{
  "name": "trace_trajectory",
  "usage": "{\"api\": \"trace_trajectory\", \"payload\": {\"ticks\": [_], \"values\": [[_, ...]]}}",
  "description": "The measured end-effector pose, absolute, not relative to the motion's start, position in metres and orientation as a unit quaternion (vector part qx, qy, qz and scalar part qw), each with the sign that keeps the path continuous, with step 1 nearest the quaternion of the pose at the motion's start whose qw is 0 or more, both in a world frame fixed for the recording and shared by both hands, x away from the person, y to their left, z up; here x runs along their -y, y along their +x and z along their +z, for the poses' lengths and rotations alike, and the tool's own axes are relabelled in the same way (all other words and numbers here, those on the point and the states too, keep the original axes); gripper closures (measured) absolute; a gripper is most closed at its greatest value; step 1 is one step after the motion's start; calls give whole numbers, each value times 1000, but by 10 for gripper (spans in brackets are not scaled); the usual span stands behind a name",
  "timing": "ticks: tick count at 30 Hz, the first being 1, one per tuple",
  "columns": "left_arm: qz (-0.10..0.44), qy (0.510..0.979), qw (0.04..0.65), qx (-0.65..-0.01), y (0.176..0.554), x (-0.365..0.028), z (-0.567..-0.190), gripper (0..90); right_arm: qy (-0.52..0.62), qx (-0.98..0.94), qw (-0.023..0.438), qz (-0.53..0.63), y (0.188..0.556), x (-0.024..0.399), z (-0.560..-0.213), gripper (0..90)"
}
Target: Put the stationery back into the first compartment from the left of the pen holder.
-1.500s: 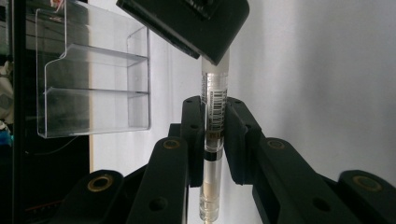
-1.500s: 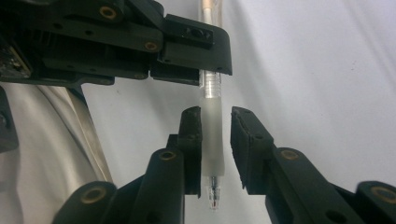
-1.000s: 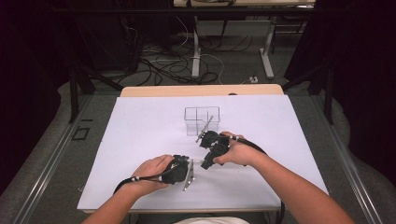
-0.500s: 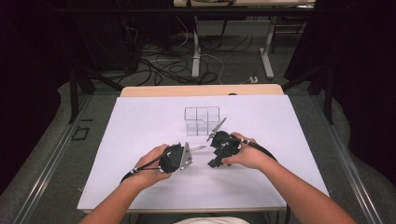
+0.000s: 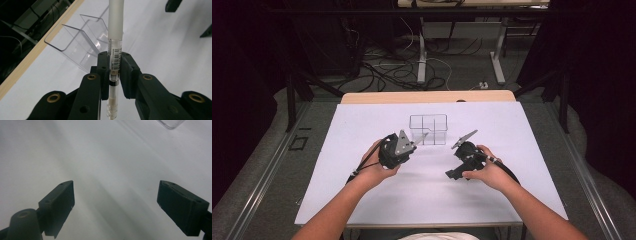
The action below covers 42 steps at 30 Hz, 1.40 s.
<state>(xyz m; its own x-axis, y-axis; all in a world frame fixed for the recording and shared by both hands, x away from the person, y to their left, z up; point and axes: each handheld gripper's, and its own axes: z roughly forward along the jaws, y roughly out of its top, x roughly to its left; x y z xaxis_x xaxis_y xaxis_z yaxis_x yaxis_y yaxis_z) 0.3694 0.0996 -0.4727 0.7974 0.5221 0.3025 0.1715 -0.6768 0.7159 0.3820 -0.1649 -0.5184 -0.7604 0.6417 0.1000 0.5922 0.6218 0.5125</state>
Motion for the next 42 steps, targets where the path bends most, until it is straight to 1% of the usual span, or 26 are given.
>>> {"api": "trace_trajectory", "payload": {"ticks": [1, 3, 4, 7, 9, 10, 14, 20, 21, 27, 28, 34, 38, 40, 42], "values": [[247, 878, 355, -204, 372, -100, -471, 793, 349, -895, 53, 272, 381, 167, -519, 124], [243, 870, 371, -217, 376, -100, -467, 793, 369, -886, 59, 274, 378, 169, -520, 35], [240, 867, 376, -224, 379, -101, -465, 793, 362, -887, 72, 279, 379, 171, -520, 4], [227, 854, 398, -247, 386, -101, -460, 793, 372, -872, 101, 300, 377, 174, -522, 0], [218, 844, 412, -263, 392, -102, -455, 794, 378, -878, 109, 272, 376, 176, -518, 0], [217, 837, 422, -272, 394, -103, -453, 794, 385, -862, 135, 302, 376, 176, -523, 0], [202, 816, 449, -303, 406, -105, -444, 794, 401, -848, 151, 312, 377, 179, -525, 0], [189, 787, 481, -337, 422, -107, -430, 794, 412, -840, 150, 320, 376, 180, -526, 0], [187, 781, 488, -342, 425, -107, -427, 794, 413, -833, 155, 333, 376, 180, -528, 0], [192, 764, 505, -352, 438, -103, -418, 794, 422, -833, 151, 325, 376, 181, -525, 0], [192, 761, 507, -355, 440, -102, -417, 794, 424, -831, 158, 324, 376, 182, -525, 0], [187, 748, 515, -374, 451, -96, -422, 794, 432, -825, 157, 328, 376, 185, -525, 0], [193, 747, 511, -380, 458, -94, -427, 794, 432, -825, 159, 326, 377, 187, -526, 0], [192, 746, 509, -384, 460, -92, -431, 794, 438, -823, 152, 328, 377, 187, -526, 0], [189, 746, 506, -388, 462, -91, -434, 794, 437, -823, 160, 326, 378, 189, -527, 0]]}}
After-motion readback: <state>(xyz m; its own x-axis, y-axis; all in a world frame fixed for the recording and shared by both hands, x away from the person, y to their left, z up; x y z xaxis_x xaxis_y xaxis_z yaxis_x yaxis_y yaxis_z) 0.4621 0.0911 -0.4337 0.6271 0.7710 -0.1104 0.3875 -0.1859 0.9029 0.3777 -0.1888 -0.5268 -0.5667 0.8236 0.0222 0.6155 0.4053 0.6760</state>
